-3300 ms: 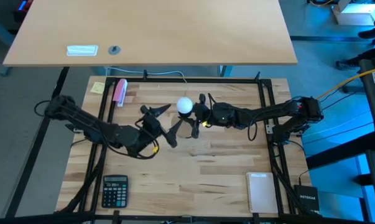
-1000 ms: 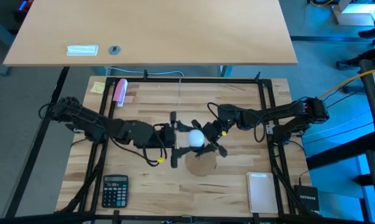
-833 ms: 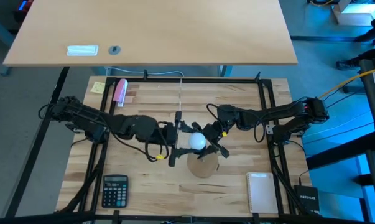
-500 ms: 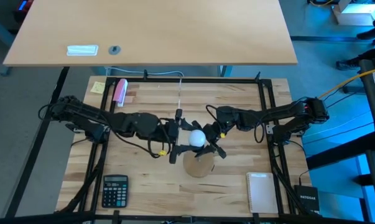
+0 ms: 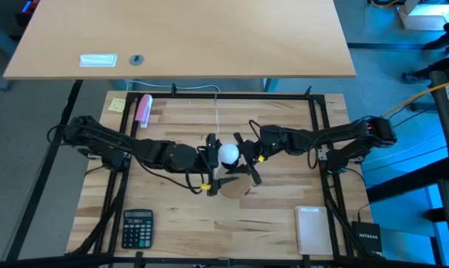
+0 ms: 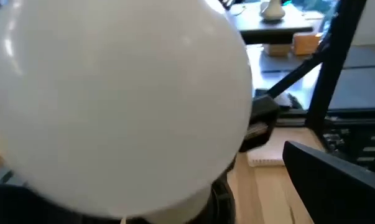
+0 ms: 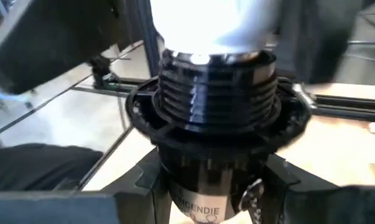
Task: Screw lightbulb
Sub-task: Insert the white lightbulb into the brown lamp
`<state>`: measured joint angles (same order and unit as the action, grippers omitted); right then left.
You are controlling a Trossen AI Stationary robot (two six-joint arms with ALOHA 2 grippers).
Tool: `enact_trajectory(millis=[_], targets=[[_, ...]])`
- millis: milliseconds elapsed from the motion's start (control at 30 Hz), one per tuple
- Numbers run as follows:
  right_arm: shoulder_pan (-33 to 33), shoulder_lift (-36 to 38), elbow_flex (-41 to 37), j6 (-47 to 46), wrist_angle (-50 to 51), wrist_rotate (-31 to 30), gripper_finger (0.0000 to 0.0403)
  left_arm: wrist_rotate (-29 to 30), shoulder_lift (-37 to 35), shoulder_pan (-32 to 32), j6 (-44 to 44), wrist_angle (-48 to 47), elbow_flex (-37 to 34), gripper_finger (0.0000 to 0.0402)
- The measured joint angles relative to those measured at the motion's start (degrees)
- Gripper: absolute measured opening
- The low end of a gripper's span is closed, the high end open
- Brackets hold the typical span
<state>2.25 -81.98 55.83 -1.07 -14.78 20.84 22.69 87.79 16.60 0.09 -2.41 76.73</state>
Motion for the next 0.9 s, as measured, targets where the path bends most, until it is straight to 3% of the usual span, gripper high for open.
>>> enact_trajectory(millis=[233,533,633,900], targets=[[-1.6,2.7,-0.1,-0.1,2.4,-3.3,0.0149,5.8,-2.8,0.9,-5.4,-7.3,0.2,0.0376],[-1.9,3.6,-0.2,3.0,9.1,-14.7,0.0149,15.2,-6.3,3.0,-12.5,-12.5,0.2,0.0376],[-1.8,2.0,-0.9,3.0,7.6,-19.3,0.0149,17.7,-6.9,4.0,-14.9,-12.2,0.2,0.0374],[-1.9,-3.0,-3.7,1.0,-0.4,-21.9,0.0149,28.4,-6.6,4.7,-21.1,-12.1,0.3,0.0363]])
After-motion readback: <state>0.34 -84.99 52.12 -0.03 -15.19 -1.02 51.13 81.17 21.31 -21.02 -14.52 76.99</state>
